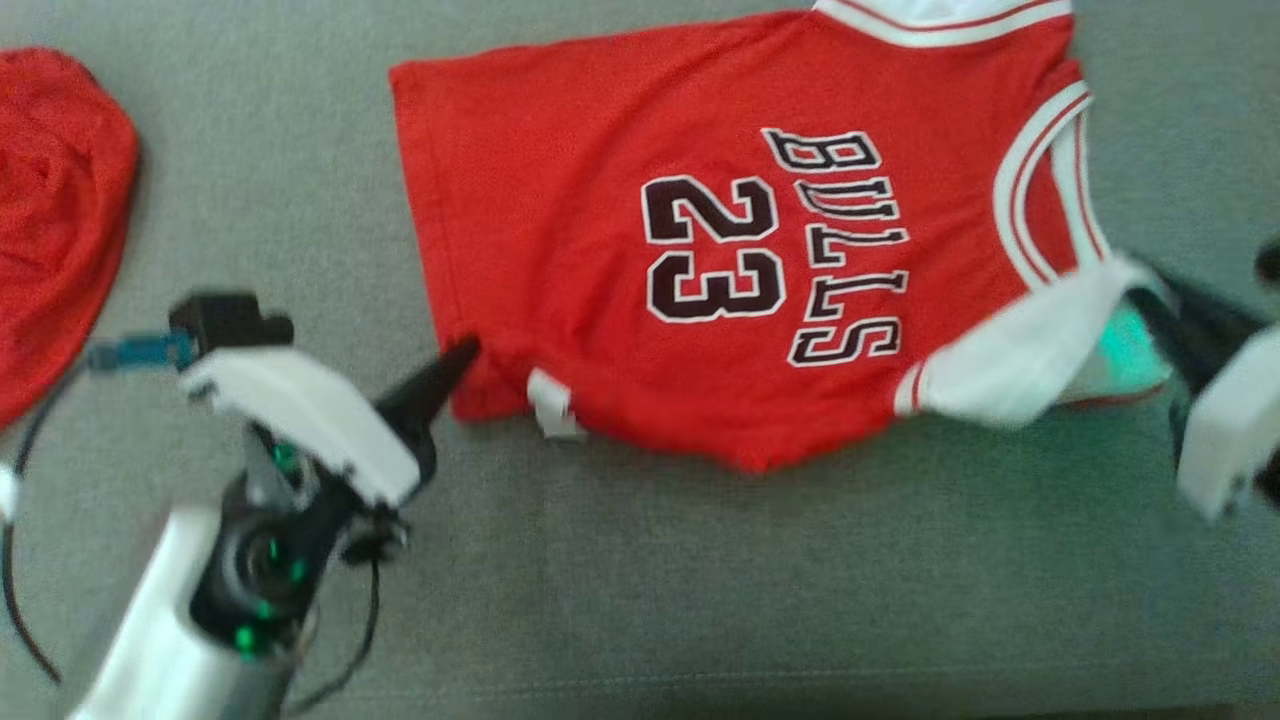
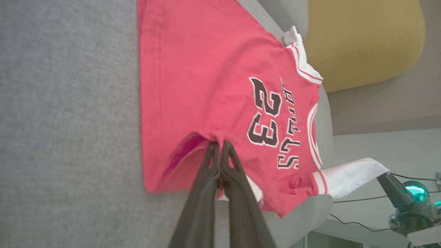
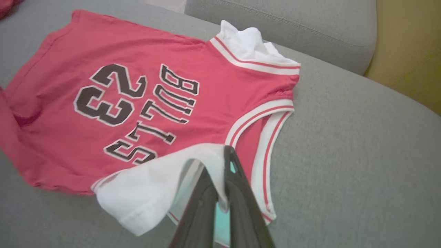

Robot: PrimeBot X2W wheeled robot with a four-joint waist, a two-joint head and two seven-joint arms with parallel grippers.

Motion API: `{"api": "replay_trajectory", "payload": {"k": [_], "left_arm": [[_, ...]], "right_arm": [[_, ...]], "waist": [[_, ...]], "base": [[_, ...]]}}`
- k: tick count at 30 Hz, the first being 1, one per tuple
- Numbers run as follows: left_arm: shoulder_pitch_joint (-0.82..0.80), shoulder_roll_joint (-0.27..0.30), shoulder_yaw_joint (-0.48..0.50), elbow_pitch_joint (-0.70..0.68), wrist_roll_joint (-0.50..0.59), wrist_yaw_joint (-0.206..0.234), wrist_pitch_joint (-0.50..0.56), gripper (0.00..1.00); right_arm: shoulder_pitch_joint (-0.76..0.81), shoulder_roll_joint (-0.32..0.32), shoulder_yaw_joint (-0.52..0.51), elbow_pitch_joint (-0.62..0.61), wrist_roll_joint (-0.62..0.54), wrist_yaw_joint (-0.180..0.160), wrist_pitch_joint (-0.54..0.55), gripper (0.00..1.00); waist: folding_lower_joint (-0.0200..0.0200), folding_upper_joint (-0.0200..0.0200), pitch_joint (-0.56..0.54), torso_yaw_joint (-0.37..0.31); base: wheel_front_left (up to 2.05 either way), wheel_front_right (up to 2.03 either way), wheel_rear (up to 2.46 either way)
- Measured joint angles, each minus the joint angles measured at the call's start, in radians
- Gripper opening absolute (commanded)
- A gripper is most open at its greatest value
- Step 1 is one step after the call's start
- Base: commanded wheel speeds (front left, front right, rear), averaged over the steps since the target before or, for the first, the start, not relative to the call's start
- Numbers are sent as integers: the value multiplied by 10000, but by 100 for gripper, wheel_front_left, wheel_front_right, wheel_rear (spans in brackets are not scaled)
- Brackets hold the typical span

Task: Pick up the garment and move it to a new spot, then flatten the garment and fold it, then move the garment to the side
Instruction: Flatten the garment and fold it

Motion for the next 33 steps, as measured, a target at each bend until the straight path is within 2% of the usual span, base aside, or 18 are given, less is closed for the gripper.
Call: {"api": "replay_trajectory", "payload": {"k": [2,3,6,13,14,15,16,19,22,25,29,33], "left_arm": [[-692,-67,33,554,-17,188,203,0],[-1268,-105,50,1106,10,334,234,0],[-1835,-230,42,1791,15,418,382,0],[-2359,-454,-165,2897,190,360,458,0],[-2372,-522,-190,2987,188,332,449,14],[-2376,-575,-232,3043,188,313,435,82],[-2375,-612,-261,3055,186,242,378,100],[-2327,-623,-213,2809,150,-31,253,100],[-2085,-594,27,2403,21,-73,65,100],[-1353,-305,61,1523,-58,-173,0,100],[-222,305,-291,746,468,-199,13,100],[284,428,-499,527,742,-104,2,100]], "right_arm": [[-978,-213,316,439,161,0,232,0],[-1976,-337,677,965,309,0,360,0],[-3223,-468,1315,1743,316,0,359,0],[-4486,-449,2410,3559,265,0,-176,0],[-4560,-420,2439,3747,201,0,-334,6],[-4599,-424,2495,3866,115,0,-454,69],[-4596,-391,2474,3985,58,0,-508,100],[-4524,-226,2188,4107,-61,0,-604,100],[-4324,-96,1831,3975,-190,0,-531,100],[-3435,-98,1365,3557,-257,0,-48,100],[-1842,-31,671,2982,-188,0,888,100],[-1245,274,-174,2571,-226,0,1482,100]], "waist": [[0,0,212,95],[1,0,423,172],[2,0,681,274],[3,0,942,542],[3,-1,945,563],[3,-1,934,569],[2,0,912,565],[3,-1,804,520],[2,0,711,441],[2,0,577,296],[1,0,499,152],[1,0,631,139]], "base": [[0,0,0],[0,0,0],[0,0,0],[0,0,0],[0,0,0],[0,0,0],[0,0,0],[0,0,0],[0,0,0],[0,0,0],[0,0,0],[0,0,0]]}}
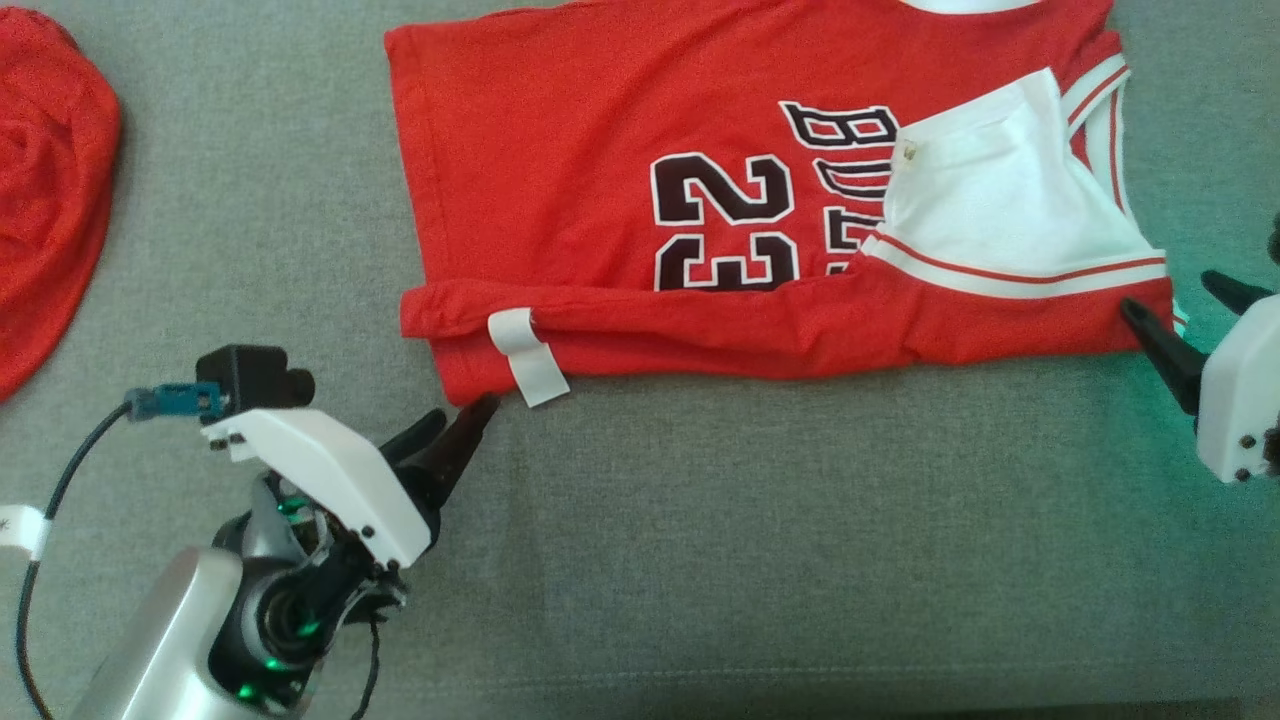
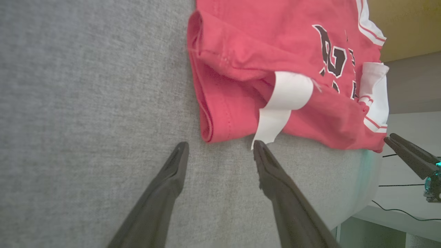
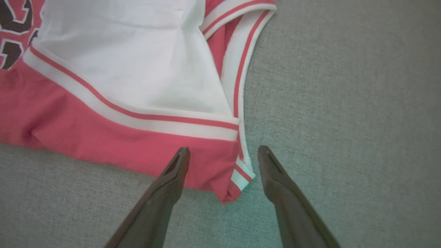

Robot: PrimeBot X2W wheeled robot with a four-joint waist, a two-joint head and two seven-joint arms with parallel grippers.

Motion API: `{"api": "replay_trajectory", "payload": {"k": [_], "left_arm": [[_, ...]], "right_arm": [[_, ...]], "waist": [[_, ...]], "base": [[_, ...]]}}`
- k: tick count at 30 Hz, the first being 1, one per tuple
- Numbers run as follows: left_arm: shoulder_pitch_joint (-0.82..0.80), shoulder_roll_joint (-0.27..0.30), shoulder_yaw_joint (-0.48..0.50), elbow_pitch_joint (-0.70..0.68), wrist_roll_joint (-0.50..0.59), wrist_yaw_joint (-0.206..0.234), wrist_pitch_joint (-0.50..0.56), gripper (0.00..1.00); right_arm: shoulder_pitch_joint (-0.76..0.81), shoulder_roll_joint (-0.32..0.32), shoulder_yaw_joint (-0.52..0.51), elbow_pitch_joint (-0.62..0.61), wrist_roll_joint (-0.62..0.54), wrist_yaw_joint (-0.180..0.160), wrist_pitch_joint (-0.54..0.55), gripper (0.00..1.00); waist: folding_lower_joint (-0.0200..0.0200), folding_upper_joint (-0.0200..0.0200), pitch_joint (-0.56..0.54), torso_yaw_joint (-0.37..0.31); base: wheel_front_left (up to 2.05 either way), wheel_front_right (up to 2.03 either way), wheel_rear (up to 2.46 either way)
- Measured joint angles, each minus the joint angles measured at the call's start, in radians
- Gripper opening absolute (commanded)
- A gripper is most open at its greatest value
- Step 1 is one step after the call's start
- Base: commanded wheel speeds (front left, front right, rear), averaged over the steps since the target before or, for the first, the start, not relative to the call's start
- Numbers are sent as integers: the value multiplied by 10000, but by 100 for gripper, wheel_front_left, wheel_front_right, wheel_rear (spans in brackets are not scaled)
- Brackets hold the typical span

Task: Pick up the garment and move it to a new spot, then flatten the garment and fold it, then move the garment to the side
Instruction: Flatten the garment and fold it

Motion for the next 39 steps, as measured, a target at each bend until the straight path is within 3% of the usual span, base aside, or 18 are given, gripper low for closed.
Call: {"api": "replay_trajectory", "payload": {"k": [7,16,32,33,34,35,39], "left_arm": [[-393,12,-142,232,278,23,-69,100],[-1180,-107,-351,966,568,-188,-167,100],[-1449,353,-915,1087,1281,-247,157,100],[-1520,359,-978,1127,1296,-265,211,100],[-1570,372,-1026,1164,1296,-272,251,49],[-1594,378,-1039,1214,1296,-297,278,0],[-1588,393,-1152,1453,1279,-556,290,0]], "right_arm": [[-9,568,-238,-75,-383,0,667,100],[-55,598,-132,33,-412,0,905,100],[-65,596,-10,25,-180,0,1116,100],[-65,600,6,25,-144,0,1116,42],[-64,600,27,25,-67,0,1116,0],[-63,600,96,25,23,0,1122,0],[-54,840,27,130,339,0,1133,0]], "waist": [[0,0,327,105],[0,0,482,197],[0,0,502,157],[0,0,496,154],[0,0,492,151],[0,0,482,151],[0,0,325,144]], "base": [[0,0,0],[0,0,0],[0,0,0],[0,0,0],[0,0,0],[0,0,0],[0,0,0]]}}
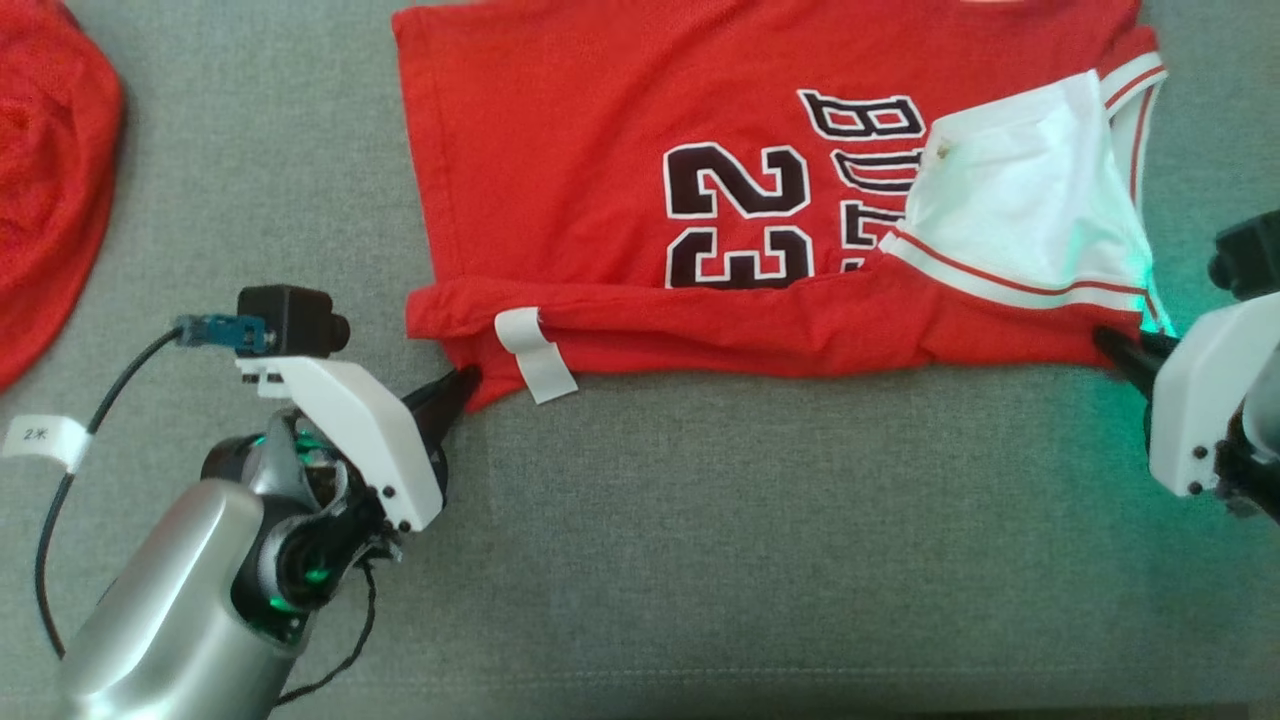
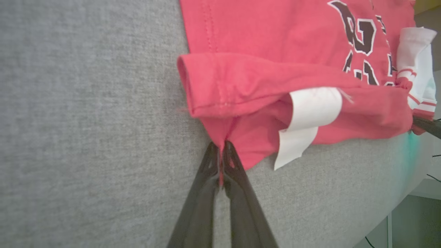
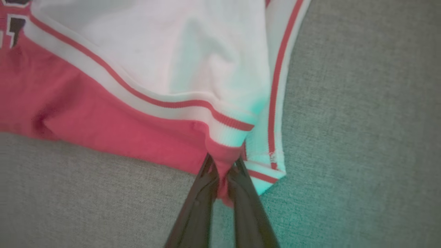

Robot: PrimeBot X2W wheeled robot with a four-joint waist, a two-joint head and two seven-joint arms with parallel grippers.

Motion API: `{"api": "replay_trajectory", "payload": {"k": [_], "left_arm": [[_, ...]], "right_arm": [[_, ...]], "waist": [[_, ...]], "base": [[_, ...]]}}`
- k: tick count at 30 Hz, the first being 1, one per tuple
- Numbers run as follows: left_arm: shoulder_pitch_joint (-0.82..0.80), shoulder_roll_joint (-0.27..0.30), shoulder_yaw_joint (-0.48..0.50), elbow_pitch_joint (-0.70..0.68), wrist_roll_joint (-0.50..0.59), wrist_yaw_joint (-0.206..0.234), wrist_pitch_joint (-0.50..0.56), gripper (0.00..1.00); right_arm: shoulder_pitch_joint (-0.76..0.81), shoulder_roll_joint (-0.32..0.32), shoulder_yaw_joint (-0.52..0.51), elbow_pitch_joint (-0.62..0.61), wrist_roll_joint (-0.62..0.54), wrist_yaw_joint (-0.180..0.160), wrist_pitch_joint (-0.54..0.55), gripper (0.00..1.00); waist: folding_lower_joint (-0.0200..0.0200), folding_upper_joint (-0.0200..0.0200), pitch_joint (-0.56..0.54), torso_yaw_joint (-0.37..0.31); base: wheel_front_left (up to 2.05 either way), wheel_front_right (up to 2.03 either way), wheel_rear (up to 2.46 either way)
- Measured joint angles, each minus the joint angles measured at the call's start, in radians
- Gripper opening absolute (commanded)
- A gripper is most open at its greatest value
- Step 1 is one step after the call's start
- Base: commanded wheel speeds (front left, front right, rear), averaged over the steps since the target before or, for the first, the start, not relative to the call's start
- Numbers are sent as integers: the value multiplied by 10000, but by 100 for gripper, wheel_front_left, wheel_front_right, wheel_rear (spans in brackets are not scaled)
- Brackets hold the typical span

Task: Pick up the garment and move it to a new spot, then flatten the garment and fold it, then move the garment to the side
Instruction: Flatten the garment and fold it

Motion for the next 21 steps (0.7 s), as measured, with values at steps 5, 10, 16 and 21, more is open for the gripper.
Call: {"api": "replay_trajectory", "payload": {"k": [5,10,16,21], "left_arm": [[293,92,8,-128,-261,-176,92,0],[1093,802,201,-1126,-846,-263,598,0],[1880,1611,430,-2173,-1348,-328,1229,0],[2768,1691,385,-2353,-1496,-318,1208,0]], "right_arm": [[30,397,-830,251,575,0,305,0],[243,407,-1931,48,1110,0,1116,0],[1444,127,-2366,-407,1346,0,2600,0],[2215,10,-2412,-650,1352,0,2788,0]], "waist": [[1,0,-442,0],[0,0,-1000,34],[0,0,-1499,99],[0,0,-1496,100]], "base": [[0,0,0],[0,0,0],[0,0,0],[0,0,0]]}}
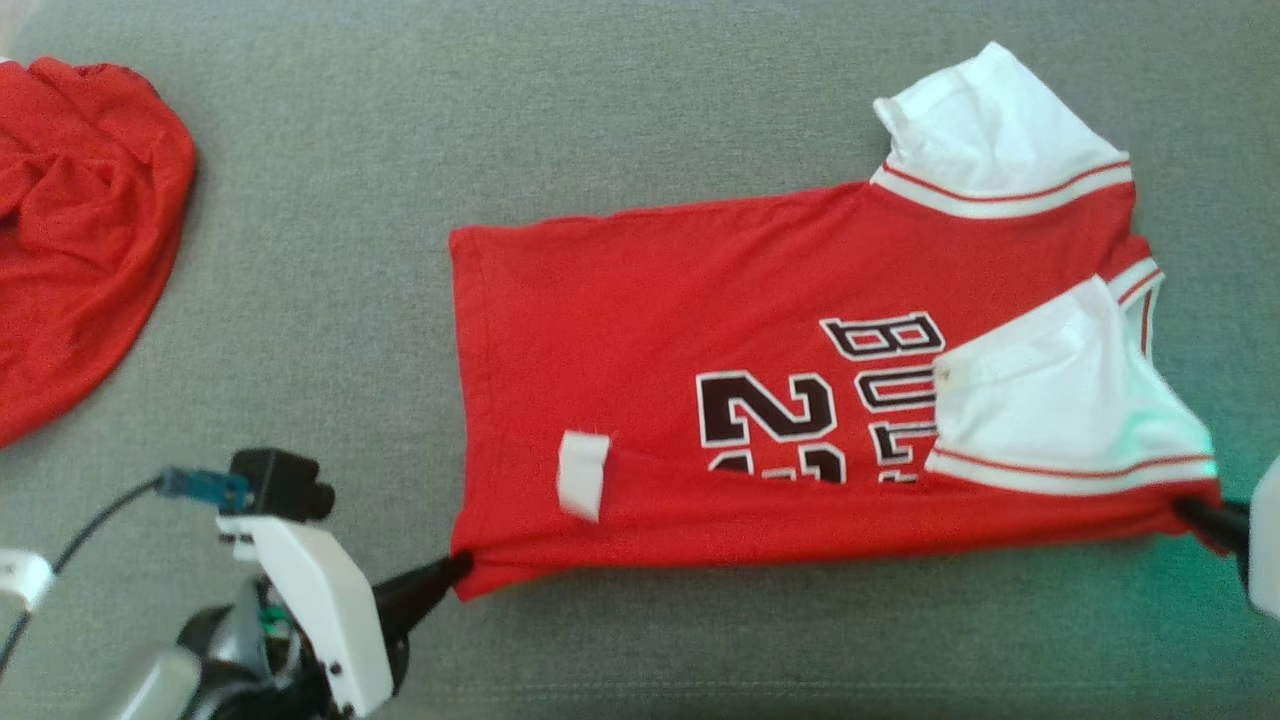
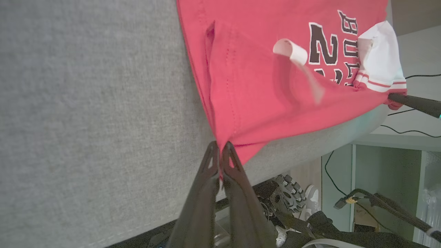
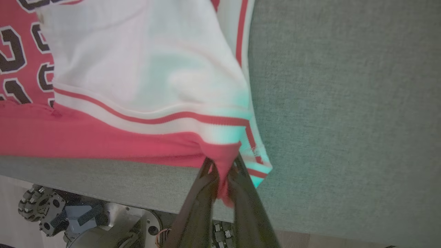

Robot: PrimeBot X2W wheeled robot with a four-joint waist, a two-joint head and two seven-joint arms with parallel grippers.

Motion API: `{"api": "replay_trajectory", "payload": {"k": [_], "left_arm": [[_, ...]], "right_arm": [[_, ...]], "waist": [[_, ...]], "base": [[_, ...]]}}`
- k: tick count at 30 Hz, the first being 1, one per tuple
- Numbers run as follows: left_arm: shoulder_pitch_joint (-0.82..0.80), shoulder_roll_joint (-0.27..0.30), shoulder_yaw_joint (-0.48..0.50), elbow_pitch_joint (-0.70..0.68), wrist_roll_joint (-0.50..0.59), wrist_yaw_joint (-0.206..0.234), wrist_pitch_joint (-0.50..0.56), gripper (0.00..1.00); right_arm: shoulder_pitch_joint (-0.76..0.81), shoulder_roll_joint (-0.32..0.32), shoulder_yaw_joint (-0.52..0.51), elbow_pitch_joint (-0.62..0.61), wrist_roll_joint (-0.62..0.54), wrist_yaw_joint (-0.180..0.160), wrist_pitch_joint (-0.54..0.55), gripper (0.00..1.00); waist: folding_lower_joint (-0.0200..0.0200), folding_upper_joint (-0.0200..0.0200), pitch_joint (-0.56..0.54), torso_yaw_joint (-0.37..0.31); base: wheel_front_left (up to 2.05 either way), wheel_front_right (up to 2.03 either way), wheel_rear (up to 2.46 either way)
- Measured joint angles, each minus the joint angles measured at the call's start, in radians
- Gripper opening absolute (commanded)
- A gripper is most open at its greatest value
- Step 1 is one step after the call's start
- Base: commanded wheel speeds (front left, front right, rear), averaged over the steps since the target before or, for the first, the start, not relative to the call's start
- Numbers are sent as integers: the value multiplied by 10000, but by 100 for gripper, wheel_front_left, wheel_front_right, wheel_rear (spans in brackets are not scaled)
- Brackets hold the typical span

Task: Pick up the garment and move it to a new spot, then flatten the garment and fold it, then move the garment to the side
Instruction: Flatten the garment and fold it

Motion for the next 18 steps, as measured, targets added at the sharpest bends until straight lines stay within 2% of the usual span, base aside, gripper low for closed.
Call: {"api": "replay_trajectory", "payload": {"k": [1,2,3,4,5,9,11,14,18], "left_arm": [[267,-42,-58,12,6,42,-151,0],[358,-81,-102,21,42,46,-263,21],[411,-125,-188,50,151,100,-359,21],[417,-136,-330,86,303,134,-414,68],[427,-136,-407,102,445,134,-439,100],[546,-67,-290,38,861,359,-798,100],[544,12,-146,-165,974,525,-903,100],[2,35,188,-288,1340,798,-1085,100],[-2157,-370,257,236,1992,951,-1325,100]], "right_arm": [[299,-4,136,-123,-12,0,-52,100],[440,-27,196,-178,-52,0,-140,100],[579,-75,247,-230,-52,0,-186,100],[720,-188,305,-288,-79,0,-293,100],[829,-311,324,-359,-100,0,-397,100],[763,-658,-12,-867,25,0,-759,100],[237,-690,-286,-1072,132,0,-894,100],[-1274,-794,-324,-1179,40,0,-1124,100],[-3646,-790,236,-823,-662,0,-1208,100]], "waist": [[0,0,26,17],[0,0,29,23],[0,0,27,26],[0,0,23,30],[0,0,19,34],[0,0,0,41],[0,0,79,33],[0,0,330,93],[0,0,881,294]], "base": [[0,0,0],[0,0,0],[0,0,0],[0,0,0],[0,0,0],[0,0,0],[0,0,0],[0,0,0],[0,0,0]]}}
